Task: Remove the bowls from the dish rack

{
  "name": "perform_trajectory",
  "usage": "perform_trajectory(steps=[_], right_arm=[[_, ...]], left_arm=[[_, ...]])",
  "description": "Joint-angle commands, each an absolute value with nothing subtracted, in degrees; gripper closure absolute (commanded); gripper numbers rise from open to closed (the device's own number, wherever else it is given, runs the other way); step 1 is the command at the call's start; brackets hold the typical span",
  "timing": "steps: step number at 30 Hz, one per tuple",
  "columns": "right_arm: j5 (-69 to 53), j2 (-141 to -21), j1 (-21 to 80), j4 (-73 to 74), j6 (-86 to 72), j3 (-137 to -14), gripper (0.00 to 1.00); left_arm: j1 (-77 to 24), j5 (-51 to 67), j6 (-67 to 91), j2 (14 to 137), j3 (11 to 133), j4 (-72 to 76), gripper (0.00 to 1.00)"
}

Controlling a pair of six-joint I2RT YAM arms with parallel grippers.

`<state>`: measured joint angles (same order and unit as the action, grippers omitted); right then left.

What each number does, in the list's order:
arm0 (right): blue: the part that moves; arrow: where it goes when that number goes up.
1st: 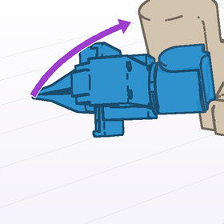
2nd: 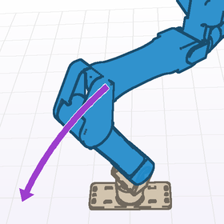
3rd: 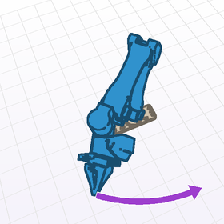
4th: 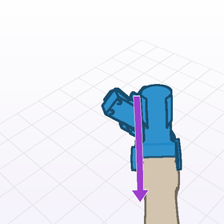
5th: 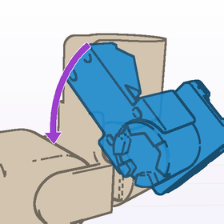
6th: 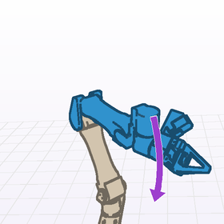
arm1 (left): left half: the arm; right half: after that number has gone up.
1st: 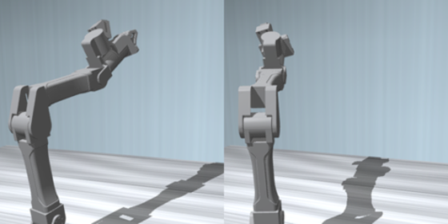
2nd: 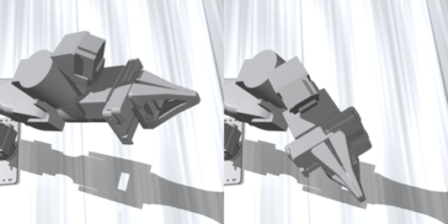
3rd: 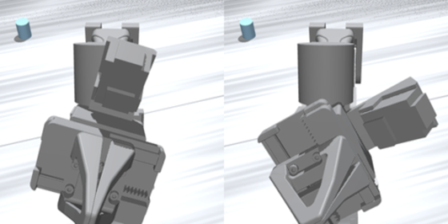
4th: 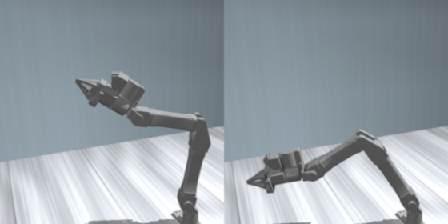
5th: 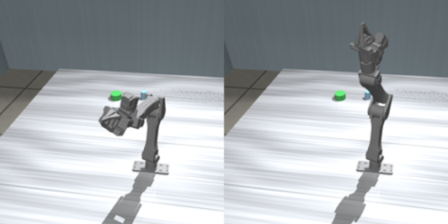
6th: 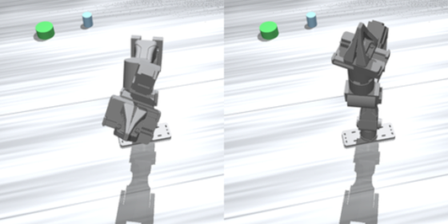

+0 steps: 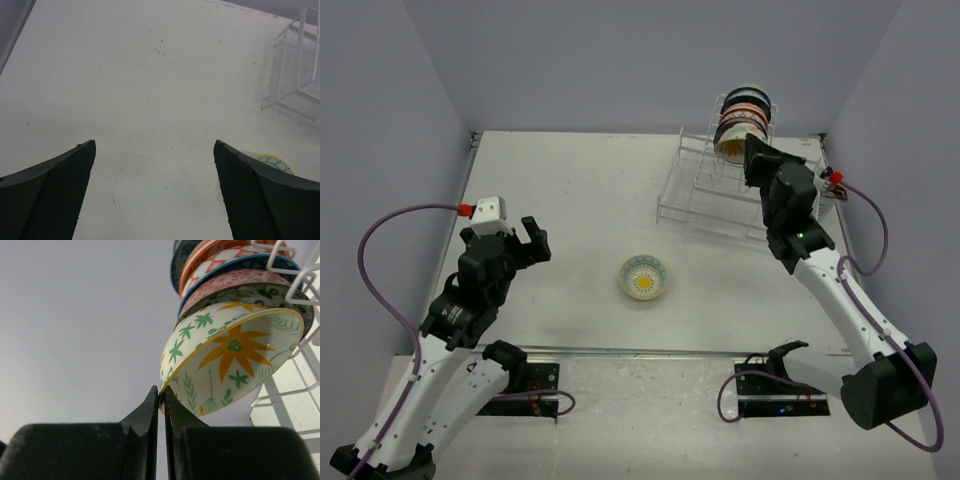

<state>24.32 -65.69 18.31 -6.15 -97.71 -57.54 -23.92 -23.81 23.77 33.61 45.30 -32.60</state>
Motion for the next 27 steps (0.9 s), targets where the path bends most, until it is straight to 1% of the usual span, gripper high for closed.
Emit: perform_trajectory(steps=[1, 5, 15, 18, 19, 21, 22, 23, 26, 27], right_arm=[[23.6, -61.2, 17.9, -16.4, -95.4, -57.9, 1.00], [21.6, -59.3, 17.9, -17.2, -92.6, -57.5, 1.00], [9.7, -55.0, 17.9, -16.1, -81.8, -57.6, 1.00], [6.1, -54.0, 17.9, -14.0, -73.8, -59.7, 1.00], [3.0, -53.7, 17.9, -14.0, -70.9, -60.2, 1.00], [-1.4, -54.0, 17.9, -12.8, -60.9, -62.7, 1.00], [-8.4, -54.3, 17.8, -11.9, -56.6, -63.8, 1.00], [-12.3, -54.8, 18.0, -10.6, -48.7, -66.7, 1.00], [-24.6, -56.9, 19.3, -2.8, -35.1, -71.4, 1.00], [-24.6, -57.0, 20.3, 3.0, -31.7, -72.3, 1.00]], left_arm=[[-23.8, -24.9, 22.6, 33.3, 45.4, -30.8, 0.00], [-23.8, -25.0, 22.6, 33.5, 45.4, -31.0, 0.00], [-23.8, -26.4, 22.9, 33.6, 45.7, -31.5, 0.00], [-23.8, -26.4, 22.9, 33.7, 45.8, -31.6, 0.00], [-23.8, -26.3, 22.9, 33.7, 46.1, -31.6, 0.00], [-23.8, -25.6, 22.9, 34.3, 46.9, -32.2, 0.00], [-23.8, -25.3, 23.0, 34.5, 47.7, -32.7, 0.00], [-23.8, -24.8, 23.4, 34.9, 49.6, -33.7, 0.00], [-23.8, -20.9, 23.7, 35.7, 55.2, -34.7, 0.00], [-23.8, -18.2, 23.7, 36.1, 56.8, -34.7, 0.00]])
